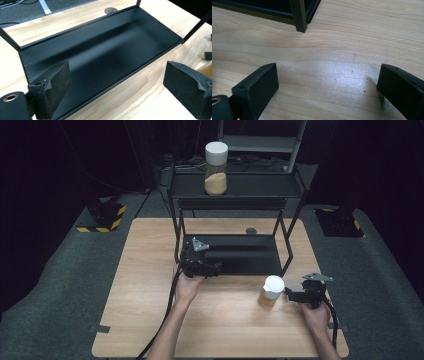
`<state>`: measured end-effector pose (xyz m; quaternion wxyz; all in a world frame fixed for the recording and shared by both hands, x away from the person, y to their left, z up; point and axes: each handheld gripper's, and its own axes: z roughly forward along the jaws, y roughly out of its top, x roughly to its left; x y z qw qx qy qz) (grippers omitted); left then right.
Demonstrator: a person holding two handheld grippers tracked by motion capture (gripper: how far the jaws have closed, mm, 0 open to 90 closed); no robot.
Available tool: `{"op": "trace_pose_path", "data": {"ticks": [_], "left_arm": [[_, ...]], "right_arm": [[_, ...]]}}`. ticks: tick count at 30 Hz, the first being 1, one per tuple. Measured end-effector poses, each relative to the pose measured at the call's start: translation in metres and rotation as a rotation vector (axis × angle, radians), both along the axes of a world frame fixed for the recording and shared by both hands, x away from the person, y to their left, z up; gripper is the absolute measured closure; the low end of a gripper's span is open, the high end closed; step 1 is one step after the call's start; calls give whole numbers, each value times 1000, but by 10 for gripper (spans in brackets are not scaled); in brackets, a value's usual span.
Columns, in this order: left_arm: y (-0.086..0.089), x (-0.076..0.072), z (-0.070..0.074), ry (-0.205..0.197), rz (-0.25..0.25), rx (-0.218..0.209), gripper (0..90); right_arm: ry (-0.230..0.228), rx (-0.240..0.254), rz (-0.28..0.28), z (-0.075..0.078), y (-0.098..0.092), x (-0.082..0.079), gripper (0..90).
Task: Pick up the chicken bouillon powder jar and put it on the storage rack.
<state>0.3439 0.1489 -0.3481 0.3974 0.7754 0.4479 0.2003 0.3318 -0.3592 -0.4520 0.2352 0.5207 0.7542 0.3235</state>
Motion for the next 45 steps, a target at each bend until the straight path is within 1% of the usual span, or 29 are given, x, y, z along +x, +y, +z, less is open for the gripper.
{"op": "trace_pose_path", "data": {"ticks": [2, 3, 4, 6, 11, 15, 19, 20, 21, 23, 24, 25, 26, 27, 28, 29, 31, 35, 42, 45], "left_arm": [[-1, 0, -4, 5, 2, 5, 78], [-2, -1, -7, 6, 5, 0, 77], [-2, -1, -7, 6, 5, 0, 77], [-3, -2, -14, 10, 7, -3, 77], [-5, -5, -22, 13, 13, 3, 77], [-6, -5, -29, 24, 13, 8, 76], [-7, -5, -40, 38, 17, 11, 76], [-7, -5, -40, 38, 17, 11, 76], [-8, -6, -46, 42, 23, 7, 76], [-9, -7, -51, 49, 24, 12, 76], [-9, -7, -51, 49, 24, 12, 76], [-10, -8, -56, 51, 25, 17, 76], [-10, -8, -56, 51, 25, 17, 75], [-10, -8, -59, 56, 26, 16, 75], [-11, -8, -65, 67, 28, 18, 71], [-11, -8, -65, 67, 28, 18, 70], [-12, -8, -73, 78, 34, 26, 68], [-12, -7, -84, 101, 43, 18, 65], [-13, -9, -94, 110, 61, 27, 62], [-16, -9, -97, 116, 67, 40, 62]], "right_arm": [[0, 0, 0, 0, 0, 0, 30], [0, 0, 0, 0, 0, 0, 30], [0, 0, 0, 0, 0, 0, 30], [0, 0, -1, 0, 0, 0, 30], [1, 0, -1, 0, 0, 0, 30], [0, -1, -1, 0, 0, 0, 30], [0, -1, -2, 0, 0, 0, 30], [0, -1, -2, 0, 0, 0, 30], [0, -1, -2, 0, 0, 0, 30], [0, -1, -1, 0, 0, 0, 30], [0, -1, -1, 0, 0, 0, 30], [0, -1, -1, 0, 0, 0, 30], [0, -1, -2, 0, 0, 0, 30], [0, -1, -2, 0, 0, 0, 30], [0, -1, -1, 0, 0, 0, 30], [0, -1, -1, 0, 0, 0, 30], [0, -1, -2, 0, 0, 0, 30], [0, -1, -2, 0, 0, 0, 30], [0, -1, -2, 0, 1, 0, 30], [0, -1, -2, 0, 1, 0, 30]]}}
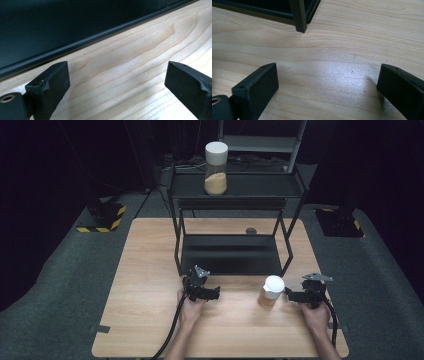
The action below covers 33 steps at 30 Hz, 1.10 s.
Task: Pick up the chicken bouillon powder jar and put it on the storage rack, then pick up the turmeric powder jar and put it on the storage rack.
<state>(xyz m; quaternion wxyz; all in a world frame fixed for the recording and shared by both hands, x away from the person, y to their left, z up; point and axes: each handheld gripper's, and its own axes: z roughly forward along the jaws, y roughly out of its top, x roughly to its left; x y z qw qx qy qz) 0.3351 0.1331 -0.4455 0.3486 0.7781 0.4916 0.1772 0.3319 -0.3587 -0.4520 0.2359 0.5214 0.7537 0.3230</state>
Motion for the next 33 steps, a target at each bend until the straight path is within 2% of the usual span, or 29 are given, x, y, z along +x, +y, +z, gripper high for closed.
{"op": "trace_pose_path", "data": {"ticks": [3, 7, 9, 17, 20, 27, 33], "left_arm": [[-2, -1, -5, -4, 3, 3, 58], [-7, -5, -7, -23, 8, 27, 58], [-12, -10, -11, -51, 11, 50, 58], [-13, -11, -11, -49, 15, 49, 54], [-13, -11, -11, -49, 15, 48, 53], [-12, -11, -11, -49, 14, 46, 53], [-13, -11, -11, -49, 14, 46, 53]], "right_arm": [[0, 0, 0, 0, 0, 0, 30], [0, 0, 0, 0, 0, 0, 30], [1, -1, 3, 0, 0, 0, 29], [6, 0, 13, 1, -2, 0, 38], [28, 42, 55, 5, -14, 0, 41], [9, 77, 165, 6, -28, -21, 48], [-13, 98, 258, 7, -28, -33, 55]]}}
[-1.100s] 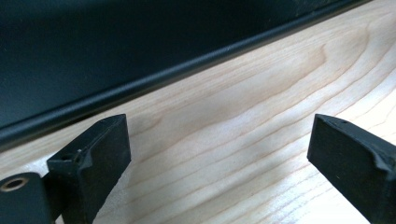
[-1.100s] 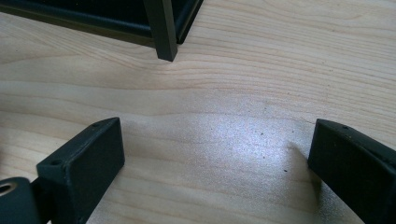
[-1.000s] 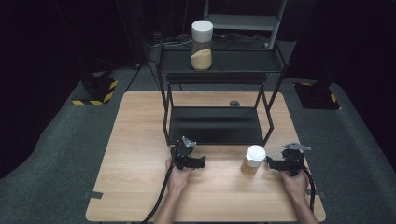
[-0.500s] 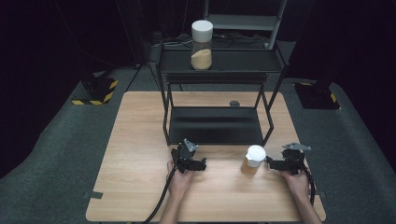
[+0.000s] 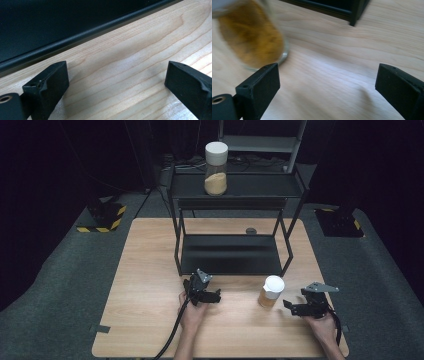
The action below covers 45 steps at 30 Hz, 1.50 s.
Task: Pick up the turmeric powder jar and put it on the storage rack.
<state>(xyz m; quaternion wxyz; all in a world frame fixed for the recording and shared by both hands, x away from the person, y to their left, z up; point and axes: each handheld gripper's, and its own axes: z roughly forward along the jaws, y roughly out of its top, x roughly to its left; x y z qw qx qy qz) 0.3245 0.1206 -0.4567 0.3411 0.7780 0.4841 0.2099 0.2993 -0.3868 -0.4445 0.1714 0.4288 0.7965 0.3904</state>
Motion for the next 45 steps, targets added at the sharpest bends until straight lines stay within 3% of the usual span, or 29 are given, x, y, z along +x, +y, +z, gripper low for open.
{"op": "trace_pose_path", "data": {"ticks": [9, 18, 45], "left_arm": [[0, 0, 0, 0, 0, 0, 53], [0, 0, 0, 1, -1, 0, 53], [0, 0, 1, 1, -3, 4, 53]], "right_arm": [[-3, 24, 102, -1, 11, 0, 49], [-4, 49, 154, 1, 24, 5, 51], [-85, 105, 172, 0, 44, 10, 225]]}}
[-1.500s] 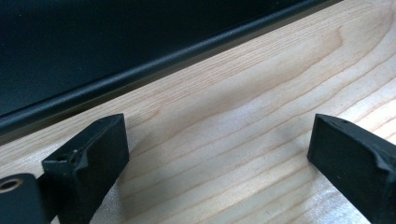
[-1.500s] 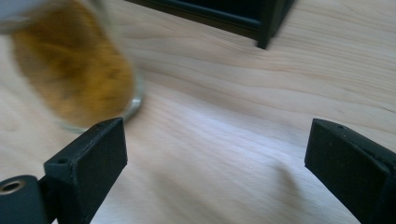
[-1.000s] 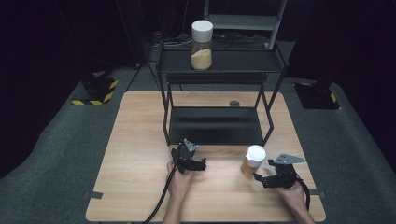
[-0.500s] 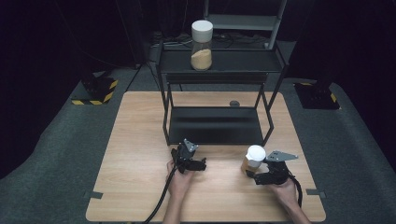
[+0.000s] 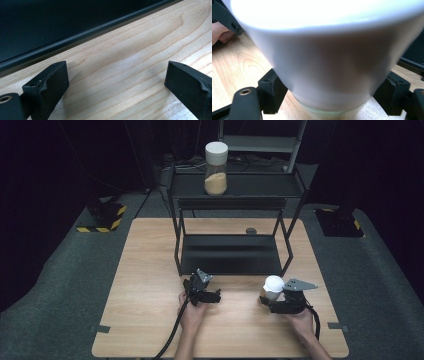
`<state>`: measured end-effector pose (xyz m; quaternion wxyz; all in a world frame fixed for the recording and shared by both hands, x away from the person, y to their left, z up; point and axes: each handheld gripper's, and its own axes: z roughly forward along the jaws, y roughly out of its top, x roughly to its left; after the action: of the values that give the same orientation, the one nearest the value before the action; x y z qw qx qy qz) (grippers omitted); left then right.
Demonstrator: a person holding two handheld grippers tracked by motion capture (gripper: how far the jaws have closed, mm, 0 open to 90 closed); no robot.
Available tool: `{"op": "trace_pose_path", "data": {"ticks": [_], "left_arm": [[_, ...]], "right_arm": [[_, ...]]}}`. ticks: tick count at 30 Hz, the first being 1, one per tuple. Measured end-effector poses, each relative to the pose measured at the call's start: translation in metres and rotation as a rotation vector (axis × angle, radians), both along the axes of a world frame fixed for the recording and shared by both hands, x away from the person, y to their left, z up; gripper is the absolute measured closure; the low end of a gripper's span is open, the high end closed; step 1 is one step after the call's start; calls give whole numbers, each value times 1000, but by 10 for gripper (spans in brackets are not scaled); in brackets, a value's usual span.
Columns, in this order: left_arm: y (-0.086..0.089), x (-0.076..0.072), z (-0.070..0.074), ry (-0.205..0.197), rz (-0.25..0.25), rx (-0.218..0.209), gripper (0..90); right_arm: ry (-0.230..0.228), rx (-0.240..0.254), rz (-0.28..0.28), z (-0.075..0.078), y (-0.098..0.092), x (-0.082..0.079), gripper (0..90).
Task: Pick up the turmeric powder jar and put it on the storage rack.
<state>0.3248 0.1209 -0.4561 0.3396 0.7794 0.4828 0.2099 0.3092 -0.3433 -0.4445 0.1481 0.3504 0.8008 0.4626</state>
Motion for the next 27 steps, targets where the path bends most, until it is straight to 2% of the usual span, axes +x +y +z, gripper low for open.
{"op": "trace_pose_path", "data": {"ticks": [5, 15, 27], "left_arm": [[0, 0, 0, 0, 0, -1, 53], [0, 0, 0, 0, 0, 0, 53], [0, 0, 0, -1, 2, -3, 54]], "right_arm": [[-12, 6, -3, -1, 0, -1, 266], [-39, -3, 0, -3, 0, -3, 287], [-37, -4, -4, -1, -2, -2, 299]]}}
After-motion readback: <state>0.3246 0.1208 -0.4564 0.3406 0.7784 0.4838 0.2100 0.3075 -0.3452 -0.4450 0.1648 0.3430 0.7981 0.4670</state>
